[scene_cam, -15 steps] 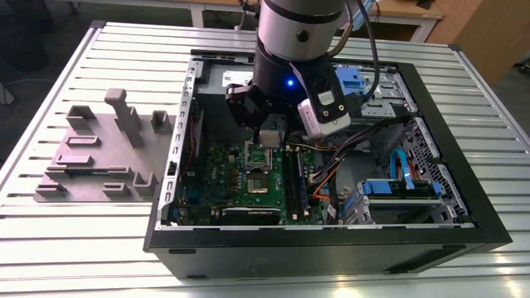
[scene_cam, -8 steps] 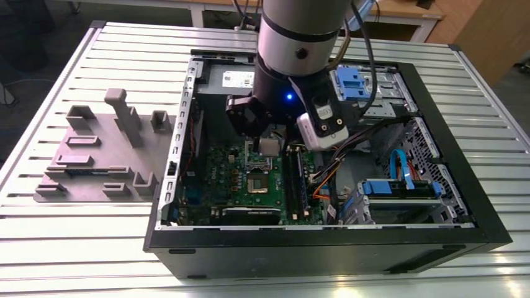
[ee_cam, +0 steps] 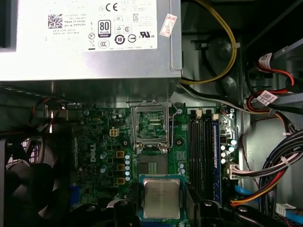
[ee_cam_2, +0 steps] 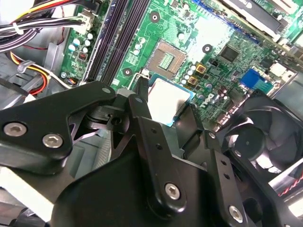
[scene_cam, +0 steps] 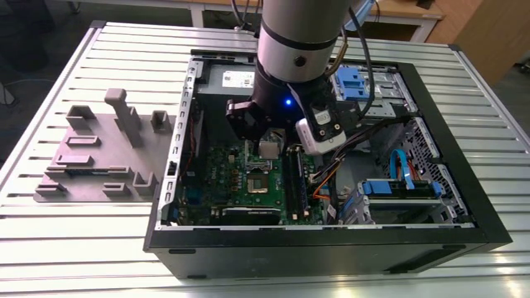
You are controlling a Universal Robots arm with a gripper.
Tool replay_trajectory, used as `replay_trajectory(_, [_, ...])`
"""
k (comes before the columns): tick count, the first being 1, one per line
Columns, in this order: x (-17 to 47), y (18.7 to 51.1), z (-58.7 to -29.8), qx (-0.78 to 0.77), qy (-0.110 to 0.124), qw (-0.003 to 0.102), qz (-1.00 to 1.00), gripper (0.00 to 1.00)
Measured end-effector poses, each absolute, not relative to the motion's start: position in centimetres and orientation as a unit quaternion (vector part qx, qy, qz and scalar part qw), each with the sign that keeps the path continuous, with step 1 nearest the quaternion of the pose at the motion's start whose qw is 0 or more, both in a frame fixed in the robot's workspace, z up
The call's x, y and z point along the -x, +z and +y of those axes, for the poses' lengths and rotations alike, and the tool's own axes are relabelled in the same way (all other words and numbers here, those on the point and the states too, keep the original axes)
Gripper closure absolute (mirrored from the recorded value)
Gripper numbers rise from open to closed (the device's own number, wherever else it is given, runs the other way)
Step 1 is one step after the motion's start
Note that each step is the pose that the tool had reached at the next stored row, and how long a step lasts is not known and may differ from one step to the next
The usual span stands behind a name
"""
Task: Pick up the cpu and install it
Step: 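Place the cpu into insertion slot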
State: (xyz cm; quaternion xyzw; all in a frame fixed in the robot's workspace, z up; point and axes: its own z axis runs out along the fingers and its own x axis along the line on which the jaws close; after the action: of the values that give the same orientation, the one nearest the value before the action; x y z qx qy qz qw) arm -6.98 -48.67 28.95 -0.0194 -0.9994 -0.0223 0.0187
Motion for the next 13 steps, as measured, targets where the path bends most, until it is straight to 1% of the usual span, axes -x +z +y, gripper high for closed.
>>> replay_trajectory(13, [6.98, 28.54, -48.75, 0.019, -0.022, 0.018, -0.999, 0.53])
